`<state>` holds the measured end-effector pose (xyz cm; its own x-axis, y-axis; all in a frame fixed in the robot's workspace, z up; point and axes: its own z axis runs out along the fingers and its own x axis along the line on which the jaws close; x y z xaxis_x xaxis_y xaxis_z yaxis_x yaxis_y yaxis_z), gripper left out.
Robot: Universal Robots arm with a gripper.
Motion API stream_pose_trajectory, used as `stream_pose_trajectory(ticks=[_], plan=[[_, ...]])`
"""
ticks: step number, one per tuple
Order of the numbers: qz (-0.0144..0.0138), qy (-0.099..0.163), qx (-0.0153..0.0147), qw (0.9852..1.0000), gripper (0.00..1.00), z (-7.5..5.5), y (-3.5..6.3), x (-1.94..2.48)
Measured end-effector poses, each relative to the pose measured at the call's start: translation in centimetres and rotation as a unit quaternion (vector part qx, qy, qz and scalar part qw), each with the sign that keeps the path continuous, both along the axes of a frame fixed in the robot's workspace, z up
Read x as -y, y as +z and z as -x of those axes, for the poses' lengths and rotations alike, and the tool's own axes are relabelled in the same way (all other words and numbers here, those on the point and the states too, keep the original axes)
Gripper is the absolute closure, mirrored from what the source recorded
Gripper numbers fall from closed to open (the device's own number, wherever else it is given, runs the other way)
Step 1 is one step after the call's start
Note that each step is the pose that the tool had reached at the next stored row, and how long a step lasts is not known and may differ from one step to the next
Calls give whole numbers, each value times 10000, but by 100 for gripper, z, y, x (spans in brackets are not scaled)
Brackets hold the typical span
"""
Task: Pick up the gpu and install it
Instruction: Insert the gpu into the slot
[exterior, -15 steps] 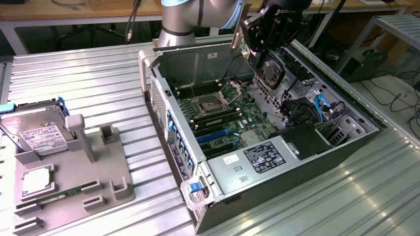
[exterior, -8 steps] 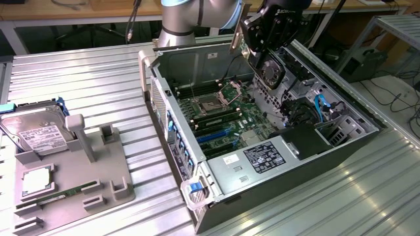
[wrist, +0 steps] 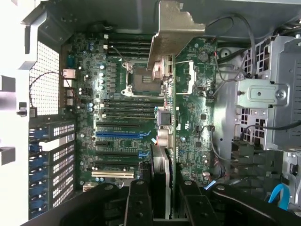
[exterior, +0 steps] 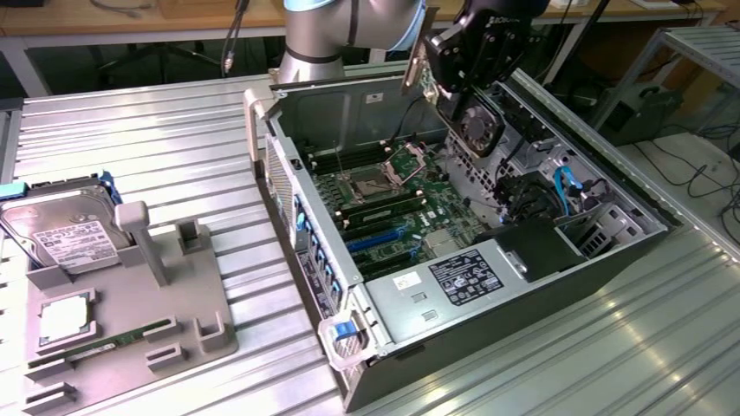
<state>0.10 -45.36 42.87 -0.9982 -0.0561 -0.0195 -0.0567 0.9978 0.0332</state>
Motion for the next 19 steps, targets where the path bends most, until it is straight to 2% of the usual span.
stream_pose_trajectory(ticks=[7,9,15,19], plan=[[0,349,0,9994,72,0,0,0],[-1,545,0,9985,72,0,0,0],[-1,854,0,9963,72,0,0,0],[-1,1065,0,9943,72,0,0,0]])
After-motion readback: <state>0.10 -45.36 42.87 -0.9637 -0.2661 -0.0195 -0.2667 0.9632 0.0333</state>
